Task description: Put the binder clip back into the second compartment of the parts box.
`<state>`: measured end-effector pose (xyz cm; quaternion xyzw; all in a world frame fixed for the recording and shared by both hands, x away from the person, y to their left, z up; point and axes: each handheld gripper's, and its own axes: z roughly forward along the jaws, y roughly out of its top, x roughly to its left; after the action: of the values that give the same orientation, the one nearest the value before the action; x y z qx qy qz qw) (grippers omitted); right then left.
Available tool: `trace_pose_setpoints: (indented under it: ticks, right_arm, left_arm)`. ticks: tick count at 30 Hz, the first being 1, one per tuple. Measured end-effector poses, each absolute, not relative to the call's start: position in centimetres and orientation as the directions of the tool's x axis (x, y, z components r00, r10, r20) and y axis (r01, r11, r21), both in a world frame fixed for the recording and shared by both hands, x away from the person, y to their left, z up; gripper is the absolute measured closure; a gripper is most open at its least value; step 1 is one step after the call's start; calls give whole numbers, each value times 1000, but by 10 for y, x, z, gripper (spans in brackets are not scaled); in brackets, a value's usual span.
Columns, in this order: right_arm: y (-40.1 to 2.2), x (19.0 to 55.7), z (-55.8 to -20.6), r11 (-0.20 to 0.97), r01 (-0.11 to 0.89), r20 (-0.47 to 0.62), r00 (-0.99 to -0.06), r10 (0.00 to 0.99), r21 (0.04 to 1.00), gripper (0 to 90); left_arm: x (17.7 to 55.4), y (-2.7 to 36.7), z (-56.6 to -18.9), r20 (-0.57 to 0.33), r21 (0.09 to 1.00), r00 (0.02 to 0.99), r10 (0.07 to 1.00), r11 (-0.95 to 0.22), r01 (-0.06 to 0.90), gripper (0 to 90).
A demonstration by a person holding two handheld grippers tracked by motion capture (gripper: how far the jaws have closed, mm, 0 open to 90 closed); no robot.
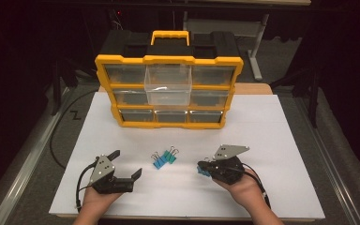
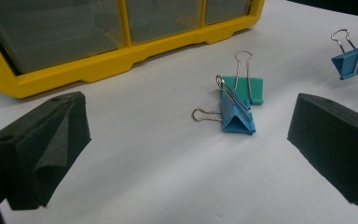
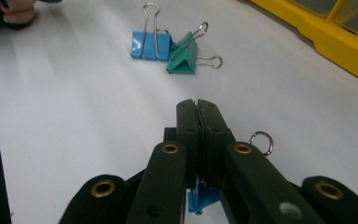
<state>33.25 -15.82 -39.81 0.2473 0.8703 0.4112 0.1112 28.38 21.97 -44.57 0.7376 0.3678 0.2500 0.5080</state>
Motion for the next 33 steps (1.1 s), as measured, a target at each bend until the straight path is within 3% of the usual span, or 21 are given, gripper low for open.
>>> trace_pose_setpoints:
  ticks: [12,33]
  right_arm:
    - [-171,342,-393,632,405,27,-854,520,661,900]
    - [-171,350,-361,765,428,67,-888,455,482,900]
  left_arm:
    - [283,220,-446,7,933,603,797,-222,284,4]
    - [282,220,-446,6,935,619,785,-224,275,3]
